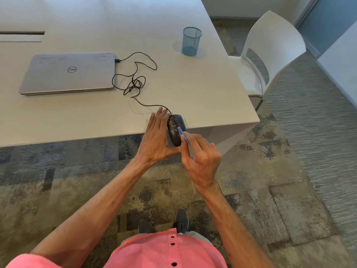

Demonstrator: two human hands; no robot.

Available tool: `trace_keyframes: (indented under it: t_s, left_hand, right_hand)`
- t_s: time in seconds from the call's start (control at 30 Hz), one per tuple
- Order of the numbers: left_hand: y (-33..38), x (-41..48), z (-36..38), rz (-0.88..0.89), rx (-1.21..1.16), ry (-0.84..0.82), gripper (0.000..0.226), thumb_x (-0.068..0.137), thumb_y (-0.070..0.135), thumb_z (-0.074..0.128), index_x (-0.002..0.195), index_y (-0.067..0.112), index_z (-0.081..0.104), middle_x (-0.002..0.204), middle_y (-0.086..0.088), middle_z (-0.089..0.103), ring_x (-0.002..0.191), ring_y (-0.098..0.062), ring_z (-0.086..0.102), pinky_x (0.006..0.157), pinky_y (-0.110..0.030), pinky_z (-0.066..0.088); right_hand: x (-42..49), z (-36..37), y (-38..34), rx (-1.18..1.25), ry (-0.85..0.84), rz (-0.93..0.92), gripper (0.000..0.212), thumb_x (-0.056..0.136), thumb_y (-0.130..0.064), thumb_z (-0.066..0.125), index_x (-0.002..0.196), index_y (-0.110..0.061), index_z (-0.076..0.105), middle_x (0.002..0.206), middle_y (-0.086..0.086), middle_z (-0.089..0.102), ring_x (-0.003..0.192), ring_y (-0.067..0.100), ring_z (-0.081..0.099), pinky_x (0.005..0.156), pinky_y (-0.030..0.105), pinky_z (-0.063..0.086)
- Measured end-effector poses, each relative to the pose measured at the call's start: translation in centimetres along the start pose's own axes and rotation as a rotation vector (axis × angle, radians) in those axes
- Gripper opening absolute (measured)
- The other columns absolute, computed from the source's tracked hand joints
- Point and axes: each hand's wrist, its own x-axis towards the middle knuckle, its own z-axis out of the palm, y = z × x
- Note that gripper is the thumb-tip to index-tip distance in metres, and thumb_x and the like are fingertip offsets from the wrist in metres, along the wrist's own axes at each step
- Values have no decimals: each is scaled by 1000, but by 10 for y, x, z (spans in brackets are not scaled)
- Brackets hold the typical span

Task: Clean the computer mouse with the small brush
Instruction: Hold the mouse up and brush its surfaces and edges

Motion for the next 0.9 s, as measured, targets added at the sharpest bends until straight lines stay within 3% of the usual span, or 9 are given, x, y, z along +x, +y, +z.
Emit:
trace_keyframes:
  t_s: [0.13,0.23,0.37,0.7,0.9]
  left_hand:
    - [2,1,-1,-10,-2,2,126,88,87,62,171,-4,35,183,-19,31,177,-31,14,144,-53,8]
    - [1,3,-4,-14,-11,-13,115,90,74,63,172,-1,35,183,-18,31,177,-32,14,144,-53,9]
    - [0,7,-8,-9,-17,-21,115,87,72,63,173,0,34,184,-17,30,178,-30,13,145,-48,6]
    - [3,3,-8,-22,-24,-10,133,80,87,70,172,-3,34,184,-19,30,177,-30,13,145,-49,5]
    - [0,1,-10,-17,-29,-19,116,89,68,76,173,0,33,184,-17,29,178,-29,12,144,-51,8]
  right_hand:
    - [-2,4,-4,-9,-54,-14,17,105,-24,78,115,-12,85,95,-3,83,68,11,71,54,31,49]
    - [-6,5,-10,26,-101,-32,16,105,-24,75,112,-14,84,95,-4,83,69,11,71,55,29,45]
    - [-11,5,-16,46,-148,-53,13,105,-24,75,105,-15,84,91,-5,81,69,12,71,56,29,45]
    - [8,2,-3,12,-29,14,17,106,-25,77,117,-15,85,97,-6,83,68,9,70,56,28,51]
    - [-1,5,-11,51,-115,-65,16,106,-24,75,113,-14,84,97,-4,83,69,10,72,54,28,50]
